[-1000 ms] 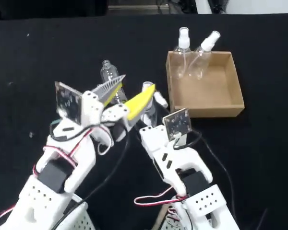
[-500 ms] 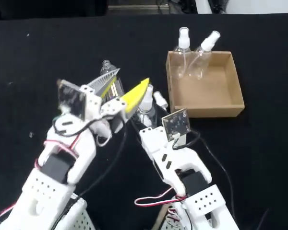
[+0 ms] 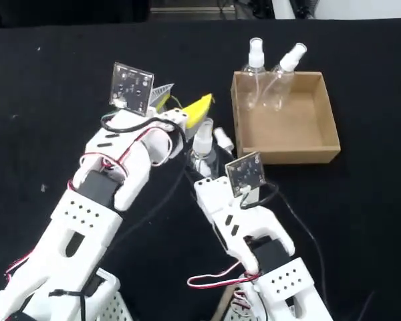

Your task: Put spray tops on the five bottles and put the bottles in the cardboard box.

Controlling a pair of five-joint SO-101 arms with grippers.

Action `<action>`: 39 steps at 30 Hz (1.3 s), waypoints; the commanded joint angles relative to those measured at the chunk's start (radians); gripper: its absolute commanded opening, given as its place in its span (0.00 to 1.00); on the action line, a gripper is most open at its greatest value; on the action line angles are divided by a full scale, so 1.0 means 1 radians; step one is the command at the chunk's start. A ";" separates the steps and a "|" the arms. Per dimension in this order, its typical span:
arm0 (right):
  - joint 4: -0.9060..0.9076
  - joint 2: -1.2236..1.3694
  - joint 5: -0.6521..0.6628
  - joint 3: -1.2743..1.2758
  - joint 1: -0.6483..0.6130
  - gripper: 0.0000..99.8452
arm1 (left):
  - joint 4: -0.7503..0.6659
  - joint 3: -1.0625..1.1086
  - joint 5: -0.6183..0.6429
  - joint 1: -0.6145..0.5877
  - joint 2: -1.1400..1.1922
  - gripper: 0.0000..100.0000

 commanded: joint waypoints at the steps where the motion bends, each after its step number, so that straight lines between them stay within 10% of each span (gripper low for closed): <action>1: -0.031 -0.024 0.012 -0.019 -0.006 0.01 | 0.057 -0.058 -0.006 -0.054 -0.044 0.25; 39: -0.031 -0.025 0.014 -0.018 -0.006 0.01 | 0.066 0.110 -0.118 -0.005 -0.066 0.25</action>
